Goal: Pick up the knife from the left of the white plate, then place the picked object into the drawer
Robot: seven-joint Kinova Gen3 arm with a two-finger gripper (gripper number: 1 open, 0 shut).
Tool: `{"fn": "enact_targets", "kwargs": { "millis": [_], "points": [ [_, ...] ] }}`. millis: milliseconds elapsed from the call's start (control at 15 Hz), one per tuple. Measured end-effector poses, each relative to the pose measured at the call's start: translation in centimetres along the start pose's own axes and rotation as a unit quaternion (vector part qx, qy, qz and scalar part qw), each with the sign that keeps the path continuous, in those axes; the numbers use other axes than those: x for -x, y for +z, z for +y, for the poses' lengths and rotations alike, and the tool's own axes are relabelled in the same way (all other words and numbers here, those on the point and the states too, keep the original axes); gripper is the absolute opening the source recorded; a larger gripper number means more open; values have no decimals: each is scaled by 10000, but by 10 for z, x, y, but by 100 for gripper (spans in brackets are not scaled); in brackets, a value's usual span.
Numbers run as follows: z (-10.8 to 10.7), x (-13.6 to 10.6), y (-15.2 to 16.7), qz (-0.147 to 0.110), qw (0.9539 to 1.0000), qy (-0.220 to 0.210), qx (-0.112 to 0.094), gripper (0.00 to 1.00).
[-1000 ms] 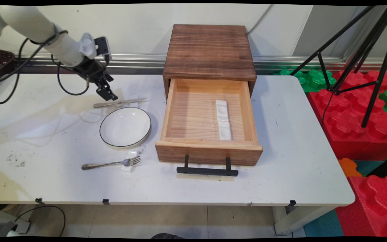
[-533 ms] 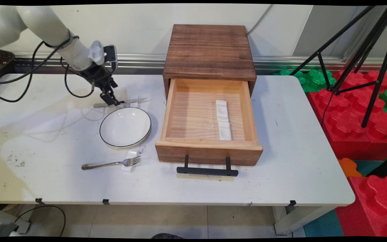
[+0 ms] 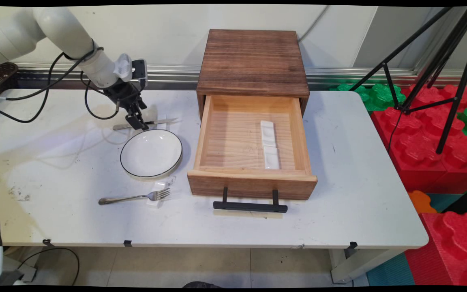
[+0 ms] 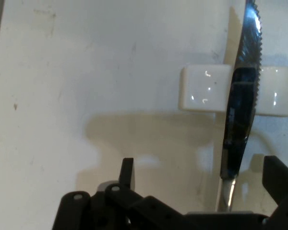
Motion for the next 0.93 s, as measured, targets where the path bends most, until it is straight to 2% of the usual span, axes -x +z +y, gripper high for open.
{"fn": "enact_targets", "kwargs": {
  "millis": [200,267,733,933],
  "points": [
    [-1,-2,4,28,10000,16,34,100],
    [-1,-3,4,40,10000,15,36,0],
    [9,-4,-5,82,10000,5,40,0],
    [13,-1,-14,61,9999,-65,-78,0]
  ]
}}
